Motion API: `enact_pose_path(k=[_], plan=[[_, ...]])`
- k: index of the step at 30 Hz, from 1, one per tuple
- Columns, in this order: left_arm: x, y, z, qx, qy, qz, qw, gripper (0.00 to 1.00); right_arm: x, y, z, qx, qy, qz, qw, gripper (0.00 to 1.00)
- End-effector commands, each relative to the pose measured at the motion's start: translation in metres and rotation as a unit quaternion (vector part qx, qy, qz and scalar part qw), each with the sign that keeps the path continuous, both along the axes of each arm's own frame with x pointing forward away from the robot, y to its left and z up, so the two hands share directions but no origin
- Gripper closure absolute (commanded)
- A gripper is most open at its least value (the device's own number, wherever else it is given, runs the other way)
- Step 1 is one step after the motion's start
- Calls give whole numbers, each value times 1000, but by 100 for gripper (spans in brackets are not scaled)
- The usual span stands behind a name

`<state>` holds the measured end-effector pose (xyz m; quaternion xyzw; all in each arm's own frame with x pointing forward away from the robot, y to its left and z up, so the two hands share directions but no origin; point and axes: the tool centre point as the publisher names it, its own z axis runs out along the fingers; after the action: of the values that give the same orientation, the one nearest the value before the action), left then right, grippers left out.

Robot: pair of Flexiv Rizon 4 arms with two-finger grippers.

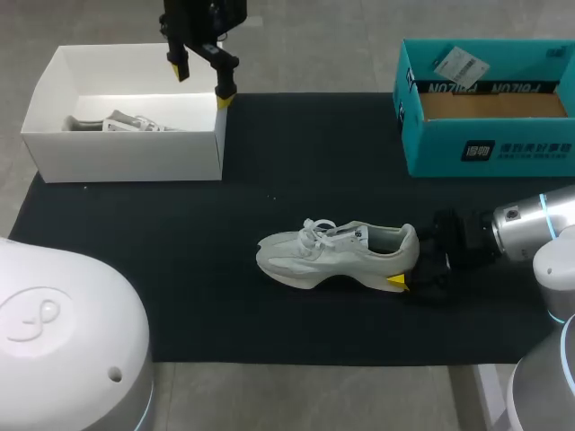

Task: Take the shoe out of the shoebox, open the shoe tongue, remove and reinsert the insole, then place the shoe into the shoebox

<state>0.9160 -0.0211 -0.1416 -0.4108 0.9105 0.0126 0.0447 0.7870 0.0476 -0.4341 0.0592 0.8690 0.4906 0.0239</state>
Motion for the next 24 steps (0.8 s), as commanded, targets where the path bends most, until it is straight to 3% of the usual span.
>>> enact_pose_path(k=[1,4,15,18,24], plan=[[0,0,0,0,0,0,1000,0,2,3,-5,-1,0,-1,1000,100],[0,0,0,0,0,0,1000,0,2,3,-5,-1,0,-1,1000,100],[-18,-37,12,-51,-68,203,976,0,2,3,-5,-1,0,-1,1000,100],[-29,-44,10,-54,-66,239,967,0,2,3,-5,-1,0,-1,1000,100],[-59,-61,1,-53,-82,239,966,0,2,3,-5,-1,0,-1,1000,100]])
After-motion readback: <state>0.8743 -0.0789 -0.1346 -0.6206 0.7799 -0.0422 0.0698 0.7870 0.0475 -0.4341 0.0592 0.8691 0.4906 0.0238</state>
